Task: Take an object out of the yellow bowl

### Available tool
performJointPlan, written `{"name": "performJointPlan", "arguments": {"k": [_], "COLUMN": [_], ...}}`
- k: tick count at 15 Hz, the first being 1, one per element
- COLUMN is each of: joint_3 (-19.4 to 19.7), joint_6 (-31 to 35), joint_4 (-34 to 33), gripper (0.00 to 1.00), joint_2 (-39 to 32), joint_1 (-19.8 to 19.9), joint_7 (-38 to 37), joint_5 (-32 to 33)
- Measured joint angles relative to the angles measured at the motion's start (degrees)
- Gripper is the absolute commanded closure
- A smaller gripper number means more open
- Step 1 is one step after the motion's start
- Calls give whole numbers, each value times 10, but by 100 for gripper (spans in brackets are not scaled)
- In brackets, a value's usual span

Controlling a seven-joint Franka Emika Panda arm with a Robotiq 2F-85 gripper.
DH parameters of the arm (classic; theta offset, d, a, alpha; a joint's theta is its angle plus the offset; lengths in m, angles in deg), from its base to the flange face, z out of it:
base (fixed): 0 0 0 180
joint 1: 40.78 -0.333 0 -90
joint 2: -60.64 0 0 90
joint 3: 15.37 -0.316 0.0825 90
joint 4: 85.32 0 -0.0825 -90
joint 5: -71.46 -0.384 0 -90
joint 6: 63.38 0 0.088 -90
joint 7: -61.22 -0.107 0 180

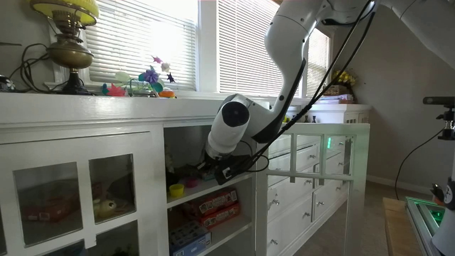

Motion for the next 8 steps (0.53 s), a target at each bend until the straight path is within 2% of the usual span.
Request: {"name": "performJointPlan", "arguments": {"k": [3, 8], "joint_3": [18, 21], "joint_6": [-7, -4], "joint_4": [12, 13], "gripper": [97, 97], "joint_2": [4, -14], "joint_1": [-10, -17], "joint_7": [-28, -93], "joint_5": [18, 66]}}
